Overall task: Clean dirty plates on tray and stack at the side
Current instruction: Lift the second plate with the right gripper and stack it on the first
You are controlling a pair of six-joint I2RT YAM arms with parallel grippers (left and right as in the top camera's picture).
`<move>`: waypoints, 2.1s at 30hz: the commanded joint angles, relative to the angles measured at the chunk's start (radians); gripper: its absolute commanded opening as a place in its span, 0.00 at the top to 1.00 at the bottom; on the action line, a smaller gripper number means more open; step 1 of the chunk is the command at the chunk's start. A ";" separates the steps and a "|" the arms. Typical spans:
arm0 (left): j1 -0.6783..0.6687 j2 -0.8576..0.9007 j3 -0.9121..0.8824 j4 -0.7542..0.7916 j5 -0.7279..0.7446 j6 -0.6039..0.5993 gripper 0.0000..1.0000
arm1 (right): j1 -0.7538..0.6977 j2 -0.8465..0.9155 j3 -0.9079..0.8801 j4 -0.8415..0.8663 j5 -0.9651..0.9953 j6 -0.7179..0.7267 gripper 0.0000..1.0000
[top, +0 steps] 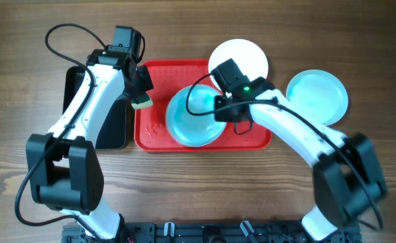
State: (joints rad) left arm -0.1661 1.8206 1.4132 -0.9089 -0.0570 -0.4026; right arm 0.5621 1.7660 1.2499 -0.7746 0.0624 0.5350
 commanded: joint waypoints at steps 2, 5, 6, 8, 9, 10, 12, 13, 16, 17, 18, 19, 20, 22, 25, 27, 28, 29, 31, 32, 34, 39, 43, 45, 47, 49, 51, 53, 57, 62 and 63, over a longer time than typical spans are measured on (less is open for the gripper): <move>0.003 -0.003 0.011 0.005 0.016 -0.010 0.96 | 0.077 -0.109 0.001 -0.065 0.480 -0.012 0.96; 0.003 -0.002 0.011 0.005 0.016 -0.010 0.96 | 0.194 -0.117 0.001 -0.079 0.750 -0.012 0.96; 0.003 -0.002 0.011 0.005 0.016 -0.010 0.96 | 0.236 -0.117 0.001 -0.079 0.837 -0.012 0.96; 0.003 -0.002 0.011 0.005 0.016 -0.010 0.96 | 0.311 -0.117 0.001 -0.079 1.005 -0.012 0.96; 0.003 -0.001 0.011 0.005 0.015 -0.010 0.96 | 0.349 -0.117 0.001 -0.079 1.093 -0.014 0.95; 0.003 -0.001 0.011 0.006 0.016 -0.010 0.96 | 0.372 -0.117 0.001 -0.077 1.133 -0.031 0.96; 0.003 -0.001 0.011 0.006 0.016 -0.010 0.96 | 0.410 -0.117 0.001 -0.076 1.192 -0.066 0.96; 0.003 -0.001 0.011 0.006 0.016 -0.010 0.96 | 0.430 -0.117 0.001 -0.078 1.239 -0.070 0.96; 0.003 -0.001 0.011 0.006 0.016 -0.010 0.96 | 0.481 -0.117 0.001 -0.064 1.376 -0.113 0.96; 0.003 -0.001 0.011 0.006 0.016 -0.010 0.96 | 0.486 -0.117 0.001 -0.056 1.393 -0.126 0.96; 0.003 -0.001 0.011 0.006 0.015 -0.010 0.96 | 0.494 -0.117 0.001 -0.043 1.407 -0.151 0.96; 0.003 -0.001 0.011 0.006 0.016 -0.010 0.96 | 0.501 -0.117 0.001 -0.037 1.417 -0.163 0.96; 0.003 -0.001 0.011 0.006 0.015 -0.010 0.96 | 0.504 -0.117 0.001 -0.031 1.423 -0.170 0.96; 0.003 -0.001 0.011 0.006 0.015 -0.010 0.96 | 0.507 -0.117 0.001 -0.020 1.455 -0.170 0.96; 0.003 -0.001 0.011 0.006 0.015 -0.010 0.96 | 0.507 -0.117 0.001 -0.019 1.457 -0.168 0.96; 0.003 -0.001 0.011 0.006 0.015 -0.010 0.96 | 0.506 -0.117 0.001 -0.007 1.448 -0.169 0.96; 0.003 -0.001 0.011 0.007 0.015 -0.010 0.96 | 0.506 -0.117 0.001 0.001 1.411 -0.168 0.96; 0.003 -0.001 0.011 0.006 0.015 -0.010 0.96 | 0.506 -0.117 0.001 0.001 1.357 -0.167 0.96; 0.003 -0.001 0.011 0.006 0.015 -0.010 0.96 | 0.506 -0.117 0.001 0.000 1.232 -0.166 0.96; 0.003 -0.001 0.011 0.007 0.015 -0.010 0.96 | 0.505 -0.117 0.001 -0.005 1.098 -0.166 0.96; 0.003 -0.001 0.011 0.006 0.015 -0.010 0.96 | 0.496 -0.117 0.001 -0.024 0.872 -0.165 0.96; 0.003 -0.001 0.011 0.006 0.015 -0.010 0.96 | 0.270 -0.128 0.001 -0.023 0.285 -0.134 0.96; 0.003 -0.001 0.011 0.006 0.016 -0.010 0.96 | -0.028 -0.194 0.001 0.006 -0.154 -0.200 0.96; 0.000 -0.001 0.011 0.006 0.016 -0.011 0.96 | -0.188 -0.233 0.001 0.003 -0.293 -0.219 0.96; 0.000 -0.001 0.011 0.007 0.016 -0.026 0.96 | -0.324 -0.256 0.001 -0.011 -0.323 -0.211 0.96; 0.000 -0.001 0.011 0.015 0.016 -0.025 0.96 | -0.443 -0.261 0.001 -0.036 -0.321 -0.191 0.96; 0.000 -0.001 0.011 0.021 0.016 -0.025 0.96 | -0.544 -0.261 0.001 -0.067 -0.234 -0.179 0.96; 0.000 -0.001 0.011 0.022 0.016 -0.025 0.96 | -0.624 -0.261 0.001 -0.080 -0.101 -0.132 0.96; 0.000 -0.001 0.011 0.022 0.016 -0.025 0.96 | -0.746 -0.251 0.000 -0.070 -0.064 -0.132 0.96; 0.000 -0.001 0.011 0.022 0.016 -0.025 0.96 | -0.835 -0.229 -0.013 -0.051 -0.046 -0.132 0.96; 0.000 -0.001 0.011 0.022 0.016 -0.025 0.96 | -0.846 -0.216 -0.015 -0.048 -0.040 -0.131 0.96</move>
State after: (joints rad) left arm -0.1661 1.8206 1.4132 -0.8902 -0.0540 -0.4099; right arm -0.2634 1.5246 1.2495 -0.8330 -0.0006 0.3923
